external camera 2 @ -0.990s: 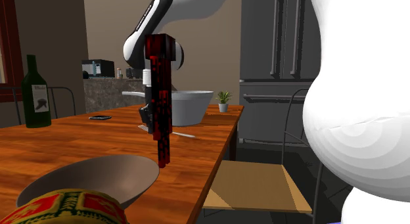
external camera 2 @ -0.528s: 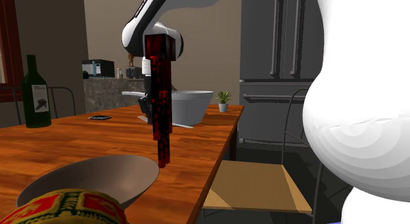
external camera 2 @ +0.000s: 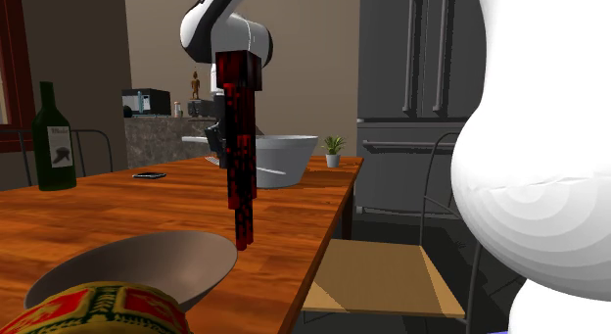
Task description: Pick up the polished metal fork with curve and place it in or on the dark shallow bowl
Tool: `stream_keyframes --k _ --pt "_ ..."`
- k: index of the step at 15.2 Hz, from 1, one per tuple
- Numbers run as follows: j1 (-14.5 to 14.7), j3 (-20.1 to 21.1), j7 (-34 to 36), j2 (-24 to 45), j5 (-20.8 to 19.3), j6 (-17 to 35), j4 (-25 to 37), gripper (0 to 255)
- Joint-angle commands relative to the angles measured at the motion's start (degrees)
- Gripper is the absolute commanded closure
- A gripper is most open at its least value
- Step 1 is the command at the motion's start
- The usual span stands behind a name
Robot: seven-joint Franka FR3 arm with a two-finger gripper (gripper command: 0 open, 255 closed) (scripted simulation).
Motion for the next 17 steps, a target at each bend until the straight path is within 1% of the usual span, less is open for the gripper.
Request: stream_keyframes --k 1,5,11,17 --pt "-0.03 0.04 -0.06 -0.45 0.12 -1.52 1.06 255" --pt "-0.04 0.09 -0.08 -0.95 0.23 -3.68 2.73 255" --pt "1.32 1.98 2.8 -12.69 2.51 0.57 -12.94 255" --pt "3.51 4.24 5.9 -23.39 5.49 2.75 -25.36 255"
